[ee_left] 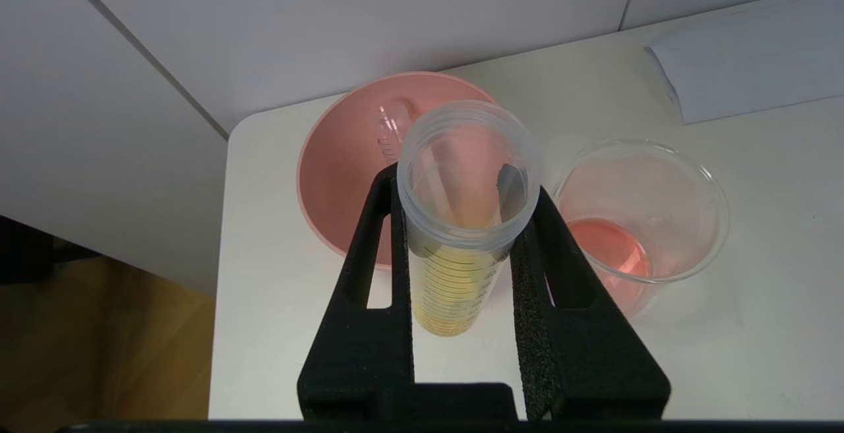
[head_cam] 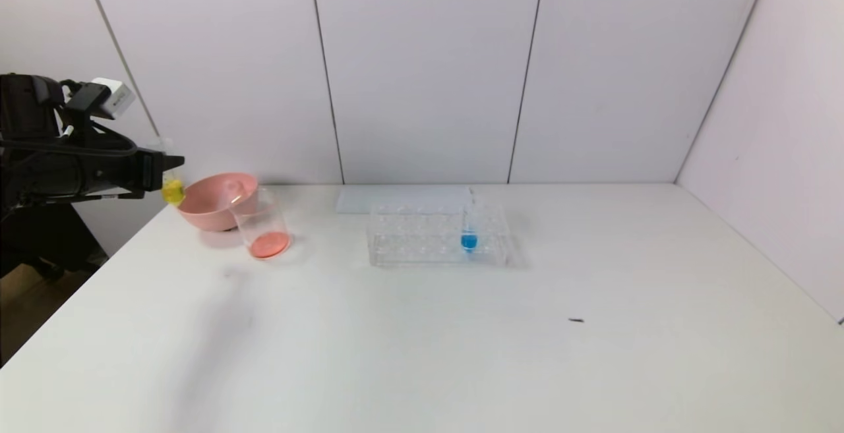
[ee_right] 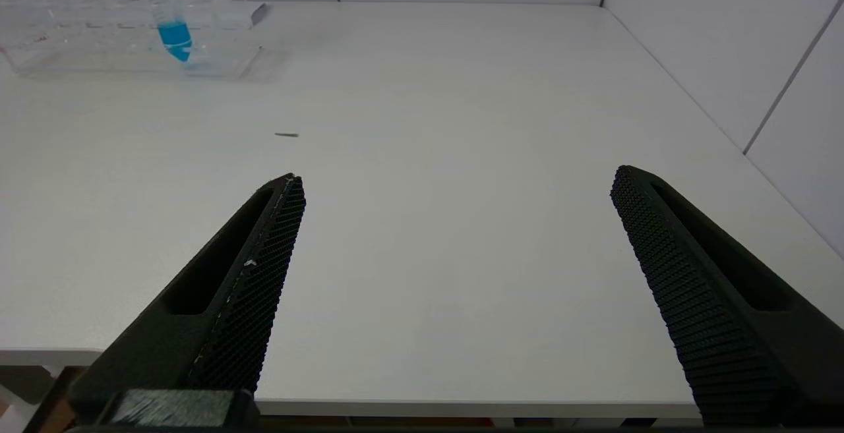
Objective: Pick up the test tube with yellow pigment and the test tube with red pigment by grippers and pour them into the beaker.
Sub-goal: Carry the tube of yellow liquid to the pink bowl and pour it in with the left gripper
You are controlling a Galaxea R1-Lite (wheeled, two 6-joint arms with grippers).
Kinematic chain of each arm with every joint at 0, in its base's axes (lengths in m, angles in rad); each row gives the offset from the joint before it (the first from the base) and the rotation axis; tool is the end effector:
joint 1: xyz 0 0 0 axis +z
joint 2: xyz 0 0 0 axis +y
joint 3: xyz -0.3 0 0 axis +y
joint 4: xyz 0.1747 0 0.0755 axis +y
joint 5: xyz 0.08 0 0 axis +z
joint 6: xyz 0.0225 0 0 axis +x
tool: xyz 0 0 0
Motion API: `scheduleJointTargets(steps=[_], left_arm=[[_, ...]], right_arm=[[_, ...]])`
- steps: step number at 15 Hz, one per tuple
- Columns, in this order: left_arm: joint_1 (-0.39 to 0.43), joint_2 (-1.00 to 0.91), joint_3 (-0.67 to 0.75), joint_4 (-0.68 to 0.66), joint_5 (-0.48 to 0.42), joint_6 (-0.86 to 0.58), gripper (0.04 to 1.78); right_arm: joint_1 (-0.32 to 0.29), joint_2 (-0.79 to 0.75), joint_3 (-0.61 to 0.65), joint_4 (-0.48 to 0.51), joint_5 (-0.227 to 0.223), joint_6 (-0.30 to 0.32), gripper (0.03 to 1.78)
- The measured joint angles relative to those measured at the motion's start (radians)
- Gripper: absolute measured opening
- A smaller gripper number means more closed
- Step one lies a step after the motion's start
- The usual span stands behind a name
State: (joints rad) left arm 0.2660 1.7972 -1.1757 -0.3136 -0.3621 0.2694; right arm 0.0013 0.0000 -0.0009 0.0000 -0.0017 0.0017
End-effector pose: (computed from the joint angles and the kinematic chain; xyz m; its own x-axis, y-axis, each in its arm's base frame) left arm 0.3394 0.0842 0.2214 0.9530 -0.1075 -0.2834 0.1548 0.9765 0.1502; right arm -0.0229 -0.0001 0.0757 1.0000 -0.0004 0.0009 0.0004 1.0000 0.0017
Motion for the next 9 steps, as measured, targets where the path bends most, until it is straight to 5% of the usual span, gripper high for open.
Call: scheduleJointTargets(steps=[9], left_arm=[[-0.003, 0.03, -0.022, 0.043, 0.001, 0.061, 0.44]], right_arm=[[0.0, 0.0, 0.0, 0.0, 0.0, 0.0, 1.7]])
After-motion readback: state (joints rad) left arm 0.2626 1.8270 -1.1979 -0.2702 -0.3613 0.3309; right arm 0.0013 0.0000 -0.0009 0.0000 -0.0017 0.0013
